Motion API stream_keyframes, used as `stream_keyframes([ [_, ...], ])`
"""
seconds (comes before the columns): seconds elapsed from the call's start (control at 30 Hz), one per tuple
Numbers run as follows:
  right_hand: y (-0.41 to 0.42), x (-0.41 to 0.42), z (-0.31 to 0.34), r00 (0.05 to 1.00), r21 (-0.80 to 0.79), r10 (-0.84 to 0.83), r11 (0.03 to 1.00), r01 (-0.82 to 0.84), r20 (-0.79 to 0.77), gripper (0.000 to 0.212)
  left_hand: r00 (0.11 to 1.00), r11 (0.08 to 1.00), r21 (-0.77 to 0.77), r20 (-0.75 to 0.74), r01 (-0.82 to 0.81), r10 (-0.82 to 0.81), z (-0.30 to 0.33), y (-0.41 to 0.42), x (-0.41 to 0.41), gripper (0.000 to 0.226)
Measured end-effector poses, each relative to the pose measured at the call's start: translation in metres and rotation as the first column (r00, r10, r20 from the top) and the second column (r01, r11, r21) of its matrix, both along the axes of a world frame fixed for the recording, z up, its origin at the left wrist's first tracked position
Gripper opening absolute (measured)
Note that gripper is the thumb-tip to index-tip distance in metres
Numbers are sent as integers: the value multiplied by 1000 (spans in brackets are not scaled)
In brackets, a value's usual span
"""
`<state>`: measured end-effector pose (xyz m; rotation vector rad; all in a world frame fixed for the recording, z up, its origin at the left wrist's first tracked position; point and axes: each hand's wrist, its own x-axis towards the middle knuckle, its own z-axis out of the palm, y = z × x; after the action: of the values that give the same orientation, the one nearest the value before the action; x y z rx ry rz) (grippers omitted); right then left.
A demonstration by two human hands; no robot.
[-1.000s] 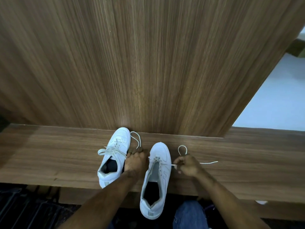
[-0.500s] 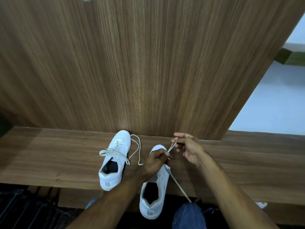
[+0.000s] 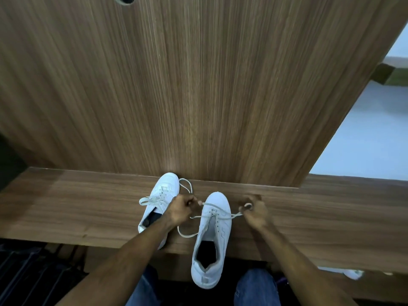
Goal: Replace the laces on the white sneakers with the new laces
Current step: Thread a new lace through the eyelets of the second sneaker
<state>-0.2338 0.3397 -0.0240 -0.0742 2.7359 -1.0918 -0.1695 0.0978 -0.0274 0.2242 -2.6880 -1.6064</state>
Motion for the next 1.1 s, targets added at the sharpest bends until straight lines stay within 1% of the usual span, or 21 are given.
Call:
stream_keyframes([
  [0.03, -8, 3, 1, 990, -6, 140, 990, -140, 0, 37, 1000, 1000, 9, -10, 21, -21, 1, 8, -1, 20],
  [0.07, -17, 7, 3, 964, -12, 264, 964, -264, -4, 36, 999, 999, 17, -19, 39, -38, 0, 16, -2, 17],
  [0.1, -26, 11, 5, 935, -12, 354, 935, -354, -10, 30, 998, 998, 22, -23, 57, -57, 1, 23, -3, 15],
  [0.17, -36, 18, 6, 894, 53, 443, 897, -440, -72, 16, 997, 996, 39, -14, 77, -76, -1, 32, -5, 14],
  [0.2, -37, 18, 7, 890, 99, 445, 895, -436, -102, 15, 997, 996, 44, -10, 77, -76, -3, 33, -6, 15],
  [0.27, -28, 13, 8, 918, 187, 376, 918, -351, -123, 16, 997, 997, 30, -6, 73, -73, -7, 27, -4, 17],
  [0.33, -11, 4, 8, 958, 189, 257, 954, -231, -126, 18, 999, 999, -9, 3, 45, -45, -12, 15, 0, 22],
  [0.4, 10, -5, 7, 989, 165, 93, 984, -74, -117, 16, 999, 1000, -28, 30, -11, 12, -20, -1, 4, 24],
  [0.47, 35, -13, 4, 992, 177, -62, 981, 81, -110, 18, 996, 998, -7, 67, -63, 64, -25, -13, 9, 24],
  [0.53, 53, -18, -3, 987, 217, -136, 964, 152, -91, 22, 993, 997, 1, 86, -80, 80, -27, -17, 12, 26],
  [0.63, 52, -15, -12, 995, 333, -102, 938, 99, -7, 27, 995, 998, 5, 79, -67, 67, -24, -6, 11, 25],
  [0.67, 46, -11, -15, 999, 358, -53, 932, 54, -13, 30, 997, 998, 0, 59, -58, 58, -22, -1, 10, 23],
  [0.7, 39, -6, -17, 998, 357, 27, 934, -6, -52, 35, 998, 999, -6, 42, -48, 48, -22, 6, 8, 19],
  [0.77, 19, 6, -20, 956, 270, 250, 941, -202, -156, 44, 999, 1000, -16, 36, -15, 16, -21, 17, 7, 17],
  [0.8, 8, 12, -20, 918, 215, 352, 926, -312, -185, 46, 999, 1000, -27, 33, 1, 0, -21, 22, 6, 21],
  [0.83, -5, 18, -19, 881, 174, 431, 899, -402, -193, 45, 1000, 999, -48, 27, 11, -10, -22, 27, 5, 25],
  [0.9, -27, 30, -18, 840, 141, 507, 862, -487, -193, 38, 999, 995, -96, 39, 38, -34, -22, 33, 5, 23],
  [0.93, -36, 34, -19, 835, 149, 508, 861, -486, -212, 31, 998, 992, -118, 47, 39, -34, -23, 33, 6, 19],
  [1.0, -47, 36, -25, 872, 161, 435, 899, -407, -226, 22, 998, 991, -133, 58, 15, -7, -27, 33, 8, 10],
  [1.03, -48, 36, -27, 900, 151, 380, 923, -354, -213, 21, 998, 989, -144, 61, -20, 29, -31, 32, 11, 10],
  [1.1, -48, 35, -31, 943, 123, 282, 957, -263, -176, 20, 993, 981, -184, 88, -62, 79, -35, 32, 19, 19],
])
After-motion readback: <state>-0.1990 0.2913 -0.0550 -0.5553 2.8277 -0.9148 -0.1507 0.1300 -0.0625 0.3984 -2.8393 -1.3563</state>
